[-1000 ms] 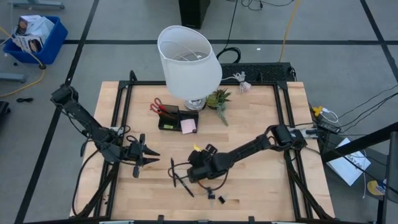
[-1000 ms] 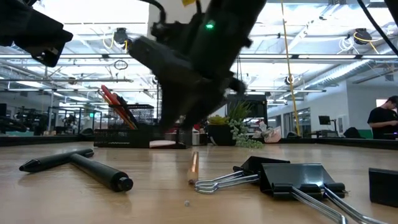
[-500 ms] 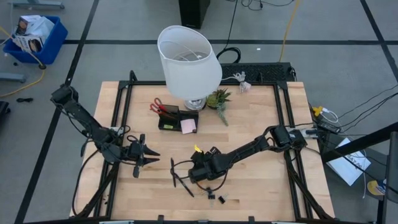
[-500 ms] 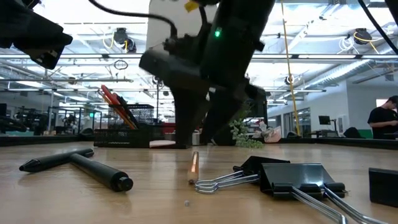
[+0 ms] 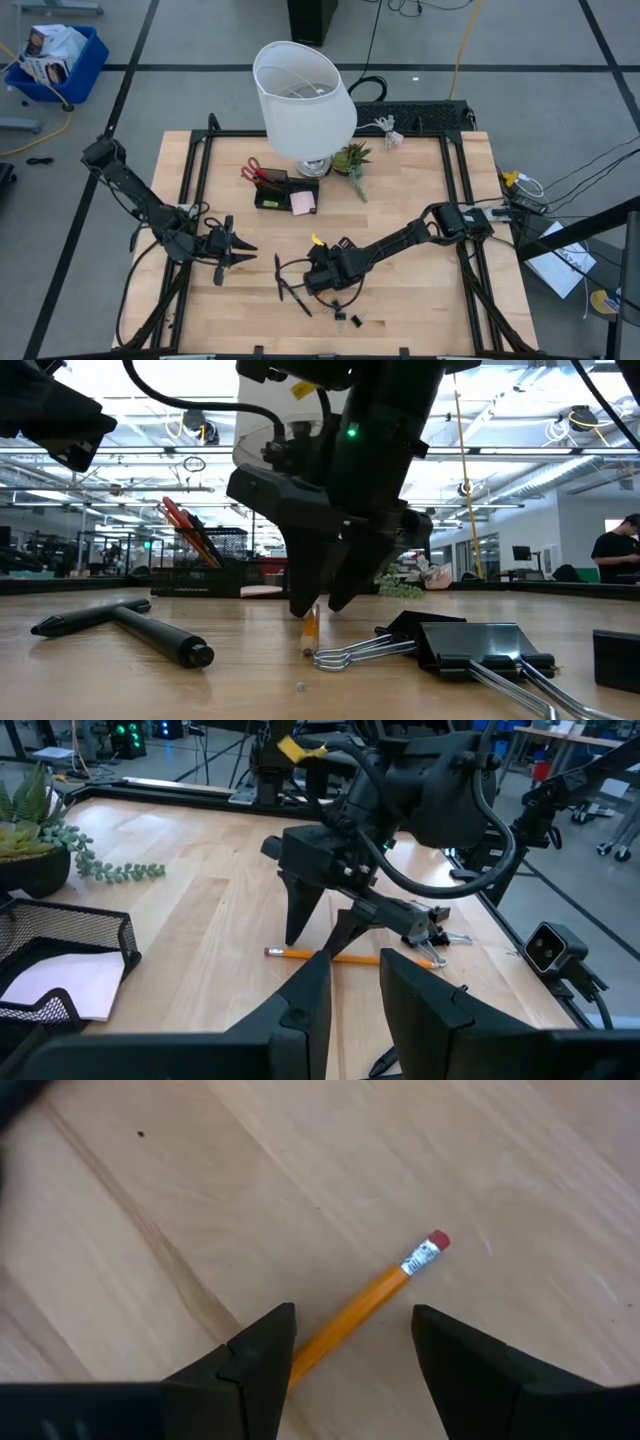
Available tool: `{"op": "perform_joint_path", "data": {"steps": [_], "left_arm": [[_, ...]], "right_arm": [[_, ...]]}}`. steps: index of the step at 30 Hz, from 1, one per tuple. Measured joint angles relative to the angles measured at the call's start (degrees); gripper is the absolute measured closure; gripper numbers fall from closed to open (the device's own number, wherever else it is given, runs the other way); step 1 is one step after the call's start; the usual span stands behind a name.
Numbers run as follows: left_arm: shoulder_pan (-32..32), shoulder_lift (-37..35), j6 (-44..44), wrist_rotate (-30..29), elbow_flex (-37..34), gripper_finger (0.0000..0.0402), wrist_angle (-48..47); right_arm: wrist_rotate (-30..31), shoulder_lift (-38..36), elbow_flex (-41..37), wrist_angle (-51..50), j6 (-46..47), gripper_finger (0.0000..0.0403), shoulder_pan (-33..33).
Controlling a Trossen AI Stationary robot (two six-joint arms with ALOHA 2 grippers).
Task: Pick and place office supplies into organizer
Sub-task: Put the orange pencil into the black desk organizer
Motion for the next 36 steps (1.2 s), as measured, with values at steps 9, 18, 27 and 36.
{"op": "perform_joint_path", "data": {"steps": [9,18,27,36], "left_arm": [[0.0,0.0,-0.1,0.0,0.0,0.0309,0.0],[0.0,0.0,-1.1,0.0,0.0,0.0309,-0.2],[0.2,0.0,-2.6,-0.5,0.0,0.0309,0.8],[0.2,0.0,-2.1,-0.5,0.0,0.0309,3.6]], "right_arm": [[-2.3,0.9,-2.6,3.6,-0.5,0.0285,-0.2],[-2.6,1.1,-2.7,5.0,-4.6,0.0373,-0.3],[-1.8,1.1,-2.8,6.9,-8.4,0.0390,-1.8],[0.2,0.9,-2.9,15.6,-16.1,0.0389,-2.5]]}}
